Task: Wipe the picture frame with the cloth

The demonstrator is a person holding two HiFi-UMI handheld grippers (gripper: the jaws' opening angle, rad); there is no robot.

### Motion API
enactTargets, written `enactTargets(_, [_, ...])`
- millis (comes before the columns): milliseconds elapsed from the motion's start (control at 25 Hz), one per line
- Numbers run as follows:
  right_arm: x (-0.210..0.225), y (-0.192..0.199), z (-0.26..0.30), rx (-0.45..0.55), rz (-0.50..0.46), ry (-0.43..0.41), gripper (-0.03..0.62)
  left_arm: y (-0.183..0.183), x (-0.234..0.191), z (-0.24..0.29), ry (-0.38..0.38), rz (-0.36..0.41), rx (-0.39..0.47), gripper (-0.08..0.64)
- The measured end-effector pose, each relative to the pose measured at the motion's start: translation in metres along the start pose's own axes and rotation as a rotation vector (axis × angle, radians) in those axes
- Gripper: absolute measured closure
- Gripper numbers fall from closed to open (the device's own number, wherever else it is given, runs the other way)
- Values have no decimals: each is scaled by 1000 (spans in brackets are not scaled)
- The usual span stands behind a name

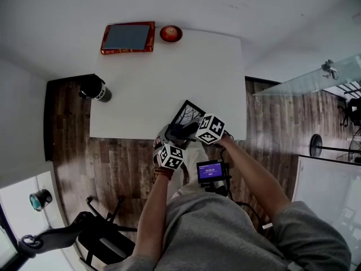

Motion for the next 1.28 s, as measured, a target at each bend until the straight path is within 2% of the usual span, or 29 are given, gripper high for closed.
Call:
enactTargets(80, [-5, -8, -19, 50, -41, -20, 512, 0, 0, 0, -1, 1, 2, 67])
enactTargets(160, [-8, -20, -43, 130, -96, 1, 510, 0, -1, 0, -1, 1, 2, 66])
enactTargets(200, [-8, -25, -56, 164, -128, 35, 509, 0, -1, 0, 0, 0, 0, 67])
enactTargets(280, [-2, -34, -80, 184, -220, 159, 509, 0, -1, 1, 1, 0, -2, 67])
enactTargets(360, [9, -37, -94, 104, -366, 322, 508, 0, 0, 1, 0, 0, -5, 67])
enactTargets(440, [21, -39, -97, -27, -514, 448, 508, 0, 0, 1, -1, -1, -7, 67])
enactTargets(560, [42, -43, -96, -139, -611, 597, 508, 0, 1, 0, 1, -2, -8, 67])
enactTargets(640, [58, -43, -95, -171, -607, 684, 508, -1, 1, 0, 2, 0, -9, 67])
enactTargets(720, [69, -37, -88, -194, -582, 711, 508, -1, 1, 1, 4, 3, -9, 67])
enactTargets(920, [80, -15, -65, -194, -513, 648, 508, 0, 0, 1, 4, 3, -9, 67])
enactTargets(1280, [79, 5, -74, -49, -291, 622, 514, 1, 0, 1, 3, 3, -14, 67])
Point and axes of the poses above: the fingertips, and each gripper's own axes: z forward along the fingers, x to its right, y out of its underside, the point moved 5 cm from there along -z, backward along the fingers, and after that the axes turned 14 degrees about -y, right-handed, at the moved point
